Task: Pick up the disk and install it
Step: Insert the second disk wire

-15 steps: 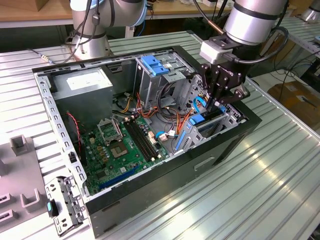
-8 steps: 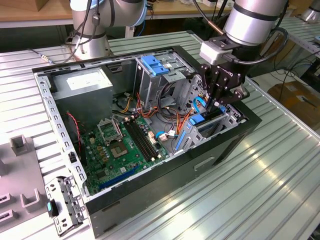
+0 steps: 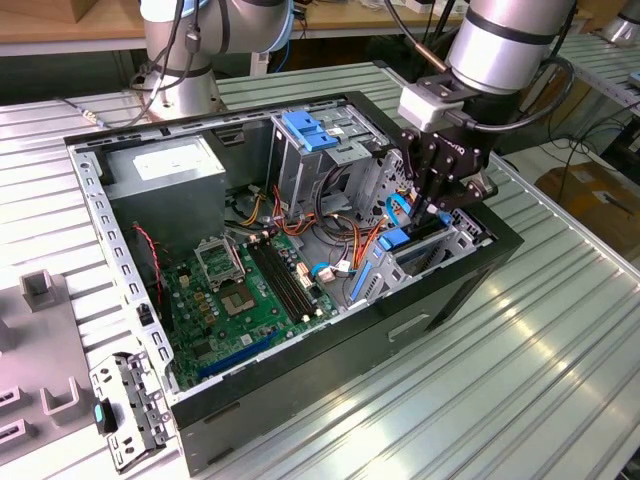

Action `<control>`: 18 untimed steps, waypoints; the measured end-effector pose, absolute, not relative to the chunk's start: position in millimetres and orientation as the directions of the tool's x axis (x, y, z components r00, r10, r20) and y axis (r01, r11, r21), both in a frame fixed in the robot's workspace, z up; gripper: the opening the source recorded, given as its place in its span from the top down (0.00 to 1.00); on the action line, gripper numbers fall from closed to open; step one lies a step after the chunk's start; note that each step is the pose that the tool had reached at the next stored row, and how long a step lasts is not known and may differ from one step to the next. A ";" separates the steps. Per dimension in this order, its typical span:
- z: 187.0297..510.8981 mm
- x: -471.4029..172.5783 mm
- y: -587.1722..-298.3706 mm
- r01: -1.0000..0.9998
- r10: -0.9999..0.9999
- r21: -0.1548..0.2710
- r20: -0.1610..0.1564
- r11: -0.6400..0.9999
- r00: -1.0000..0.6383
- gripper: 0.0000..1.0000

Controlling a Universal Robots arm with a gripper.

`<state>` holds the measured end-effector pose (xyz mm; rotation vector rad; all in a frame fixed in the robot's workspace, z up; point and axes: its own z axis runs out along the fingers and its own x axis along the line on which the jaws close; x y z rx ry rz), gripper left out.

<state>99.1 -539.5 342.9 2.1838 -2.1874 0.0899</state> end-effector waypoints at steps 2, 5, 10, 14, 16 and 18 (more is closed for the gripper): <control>341.1 99.1 -539.8 -1.000 -0.997 -0.006 0.076 0.001 -0.002 0.84; 339.9 99.1 -540.5 -1.000 -0.997 -0.006 0.075 0.001 -0.002 0.84; 339.8 99.1 -540.7 -1.000 -0.997 -0.006 0.075 0.001 -0.002 0.84; 351.2 99.2 -540.7 -1.000 -0.997 -0.006 0.074 0.001 -0.002 0.76; 356.1 99.5 -540.7 -1.000 -0.997 -0.006 0.074 0.001 -0.002 0.76; 358.6 99.7 -540.7 -1.000 -0.997 -0.006 0.074 0.001 -0.002 0.76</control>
